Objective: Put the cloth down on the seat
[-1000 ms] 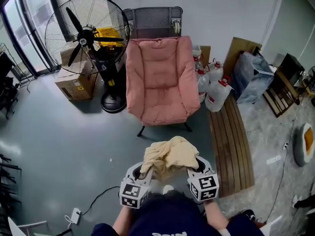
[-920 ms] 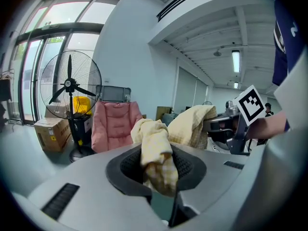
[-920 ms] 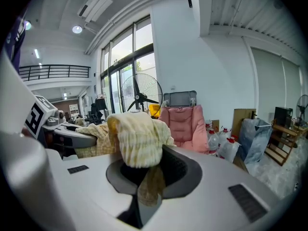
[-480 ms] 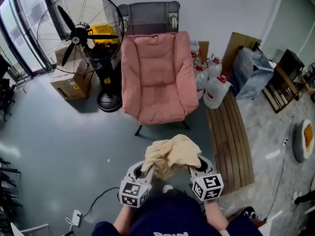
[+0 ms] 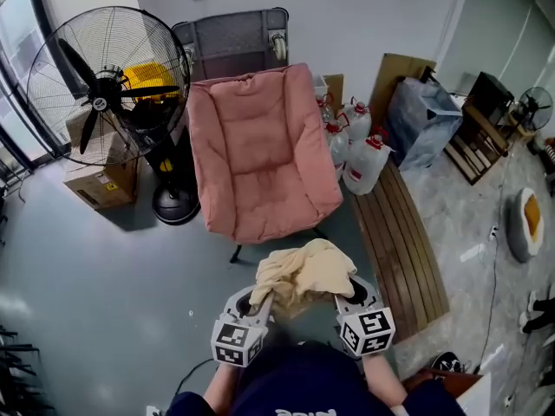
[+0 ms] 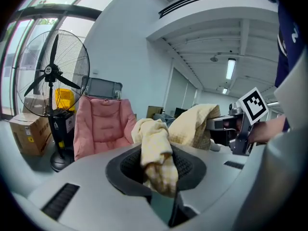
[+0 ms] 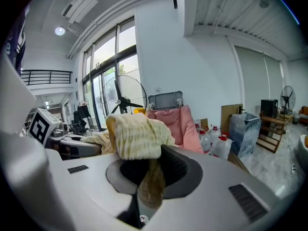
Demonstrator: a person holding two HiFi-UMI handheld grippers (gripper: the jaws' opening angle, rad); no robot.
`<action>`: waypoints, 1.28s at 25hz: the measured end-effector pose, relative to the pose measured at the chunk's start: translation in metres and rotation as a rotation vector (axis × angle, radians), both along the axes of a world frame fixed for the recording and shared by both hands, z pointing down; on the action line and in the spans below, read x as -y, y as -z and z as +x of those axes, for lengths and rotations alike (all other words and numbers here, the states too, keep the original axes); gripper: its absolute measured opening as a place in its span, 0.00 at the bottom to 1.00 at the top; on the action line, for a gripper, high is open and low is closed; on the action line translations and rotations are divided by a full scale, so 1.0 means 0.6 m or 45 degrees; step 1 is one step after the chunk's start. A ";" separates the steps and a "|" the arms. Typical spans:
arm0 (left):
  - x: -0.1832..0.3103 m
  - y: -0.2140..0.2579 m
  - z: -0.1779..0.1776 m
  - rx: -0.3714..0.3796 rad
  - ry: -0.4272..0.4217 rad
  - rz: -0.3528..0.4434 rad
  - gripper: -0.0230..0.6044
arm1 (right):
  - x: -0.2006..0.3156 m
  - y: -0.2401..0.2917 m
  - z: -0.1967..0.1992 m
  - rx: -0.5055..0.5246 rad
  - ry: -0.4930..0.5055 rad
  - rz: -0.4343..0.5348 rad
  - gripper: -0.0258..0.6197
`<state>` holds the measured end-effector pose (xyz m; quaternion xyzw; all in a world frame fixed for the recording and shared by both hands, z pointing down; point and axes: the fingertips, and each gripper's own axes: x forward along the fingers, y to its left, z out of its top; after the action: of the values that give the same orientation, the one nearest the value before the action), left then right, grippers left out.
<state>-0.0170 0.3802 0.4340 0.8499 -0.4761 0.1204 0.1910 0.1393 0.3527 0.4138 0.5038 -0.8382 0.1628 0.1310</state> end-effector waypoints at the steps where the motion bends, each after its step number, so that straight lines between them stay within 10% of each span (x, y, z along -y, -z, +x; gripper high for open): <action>1: 0.020 0.002 -0.009 -0.008 -0.018 0.003 0.20 | 0.016 0.002 -0.009 0.005 -0.013 0.003 0.17; 18: 0.194 -0.006 -0.147 0.037 -0.140 0.005 0.20 | 0.168 -0.015 -0.147 -0.012 -0.093 -0.029 0.17; 32: 0.342 -0.040 -0.146 0.081 0.024 -0.099 0.20 | 0.359 -0.062 -0.161 0.044 0.119 -0.104 0.17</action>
<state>-0.1046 0.1752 0.4583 0.8331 -0.4848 0.1642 0.2097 0.0425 0.1376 0.4511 0.4555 -0.8555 0.1993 0.1446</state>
